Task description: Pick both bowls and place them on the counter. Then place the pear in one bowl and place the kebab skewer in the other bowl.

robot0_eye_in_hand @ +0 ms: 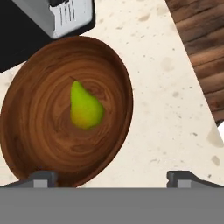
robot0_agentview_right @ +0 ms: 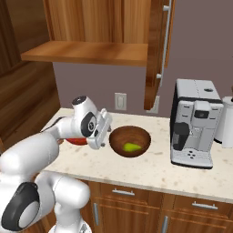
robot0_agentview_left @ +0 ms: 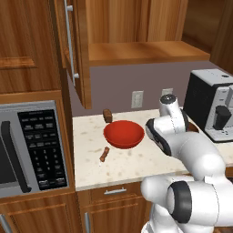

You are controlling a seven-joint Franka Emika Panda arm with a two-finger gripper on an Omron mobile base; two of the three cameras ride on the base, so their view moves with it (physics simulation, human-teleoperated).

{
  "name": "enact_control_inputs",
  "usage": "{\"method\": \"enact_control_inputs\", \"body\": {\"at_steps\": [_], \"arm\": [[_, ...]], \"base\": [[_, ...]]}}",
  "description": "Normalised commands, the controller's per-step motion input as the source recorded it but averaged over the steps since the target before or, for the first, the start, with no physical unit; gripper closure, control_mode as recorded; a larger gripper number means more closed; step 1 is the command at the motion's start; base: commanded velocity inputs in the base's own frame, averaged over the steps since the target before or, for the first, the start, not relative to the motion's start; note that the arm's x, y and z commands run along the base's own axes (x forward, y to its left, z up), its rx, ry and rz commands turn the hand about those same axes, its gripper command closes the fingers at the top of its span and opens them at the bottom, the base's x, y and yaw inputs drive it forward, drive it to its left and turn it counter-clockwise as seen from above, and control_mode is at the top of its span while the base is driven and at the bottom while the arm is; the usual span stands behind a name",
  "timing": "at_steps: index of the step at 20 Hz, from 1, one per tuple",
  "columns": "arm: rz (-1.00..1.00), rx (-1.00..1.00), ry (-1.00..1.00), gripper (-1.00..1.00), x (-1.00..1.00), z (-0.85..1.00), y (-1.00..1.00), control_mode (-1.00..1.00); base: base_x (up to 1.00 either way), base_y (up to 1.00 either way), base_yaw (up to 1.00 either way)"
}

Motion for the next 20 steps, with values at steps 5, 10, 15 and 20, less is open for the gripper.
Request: {"method": "enact_control_inputs", "body": {"at_steps": [5,10,15,20], "arm": [[0.1,0.0,0.0,-1.0,-0.08,0.0,0.13,-1.0],[0.13,0.0,0.0,-1.0,-0.06,0.0,0.37,-1.0],[0.34,-0.01,-0.01,-1.0,-0.07,-0.03,0.59,-1.0],[0.51,0.0,-0.01,-1.0,0.0,-0.06,0.72,-1.0]], "base": [[0.0,0.0,0.0],[0.0,0.0,0.0],[0.0,0.0,0.0],[0.0,0.0,0.0]]}}
